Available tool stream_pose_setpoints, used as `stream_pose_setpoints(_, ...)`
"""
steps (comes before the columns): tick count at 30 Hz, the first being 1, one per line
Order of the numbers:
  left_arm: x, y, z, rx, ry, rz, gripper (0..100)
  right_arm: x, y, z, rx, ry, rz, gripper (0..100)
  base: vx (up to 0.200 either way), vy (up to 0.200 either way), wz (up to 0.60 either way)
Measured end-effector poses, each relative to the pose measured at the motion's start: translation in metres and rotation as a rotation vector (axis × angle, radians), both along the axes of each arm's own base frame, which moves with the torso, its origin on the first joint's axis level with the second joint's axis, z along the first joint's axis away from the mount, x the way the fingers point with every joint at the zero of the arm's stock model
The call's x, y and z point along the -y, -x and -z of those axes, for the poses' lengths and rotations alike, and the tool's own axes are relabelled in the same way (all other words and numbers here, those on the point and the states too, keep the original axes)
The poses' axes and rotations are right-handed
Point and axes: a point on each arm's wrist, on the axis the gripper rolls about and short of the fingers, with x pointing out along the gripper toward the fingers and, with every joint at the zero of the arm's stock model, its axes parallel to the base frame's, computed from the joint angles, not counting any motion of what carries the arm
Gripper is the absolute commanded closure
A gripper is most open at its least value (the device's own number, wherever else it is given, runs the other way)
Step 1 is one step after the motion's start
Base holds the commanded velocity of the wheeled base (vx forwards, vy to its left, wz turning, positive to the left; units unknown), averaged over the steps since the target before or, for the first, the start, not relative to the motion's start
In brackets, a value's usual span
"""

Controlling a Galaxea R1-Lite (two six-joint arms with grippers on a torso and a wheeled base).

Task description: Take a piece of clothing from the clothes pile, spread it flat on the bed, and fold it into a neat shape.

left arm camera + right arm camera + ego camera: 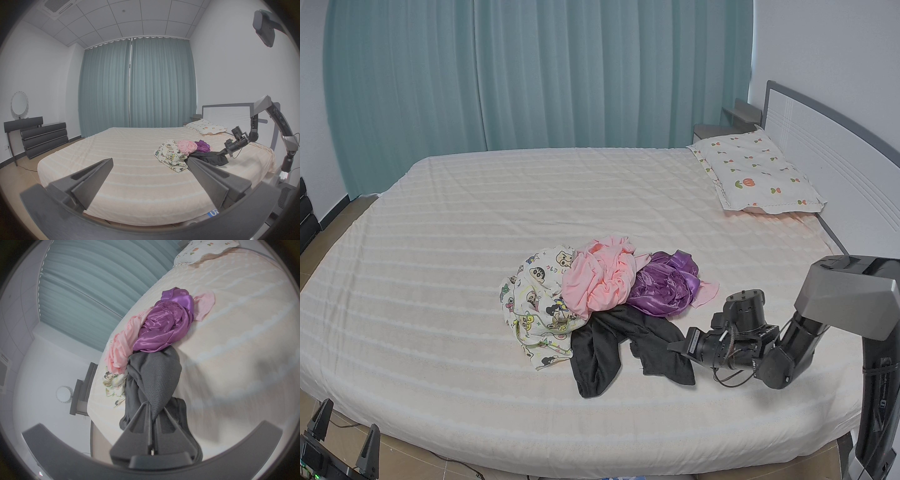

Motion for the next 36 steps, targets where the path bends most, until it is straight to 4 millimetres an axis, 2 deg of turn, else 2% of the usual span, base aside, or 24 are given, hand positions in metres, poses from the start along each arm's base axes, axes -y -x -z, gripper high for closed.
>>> stream_pose_setpoints(12, 0.0, 0.0, 0.0, 0.004, -0.014, -0.001, 0, 0.051, 0.088, -0.033, 0.055, -0.142, 0.077, 100, 0.0, 0.0, 0.0)
stream_pose_setpoints(16, 0.0, 0.002, -0.014, 0.082, 0.003, -0.001, 0, 0.065, 0.111, -0.036, 0.025, -0.157, 0.107, 100, 0.0, 0.0, 0.0)
stream_pose_setpoints(21, 0.0, 0.003, -0.047, 0.14, 0.03, 0.013, 0, 0.071, 0.118, -0.043, 0.029, -0.187, 0.121, 100, 0.0, 0.0, 0.0)
stream_pose_setpoints(25, 0.001, -0.011, -0.064, 0.081, 0.043, 0.067, 0, 0.072, 0.119, -0.046, 0.035, -0.199, 0.121, 100, 0.0, 0.0, 0.0)
stream_pose_setpoints(30, 0.003, -0.04, -0.076, -0.044, 0.062, 0.146, 0, 0.072, 0.12, -0.046, 0.034, -0.203, 0.118, 100, 0.0, 0.0, 0.0)
stream_pose_setpoints(36, 0.014, -0.084, -0.074, -0.271, 0.135, 0.285, 0, 0.073, 0.12, -0.046, 0.03, -0.204, 0.119, 100, 0.0, 0.0, 0.0)
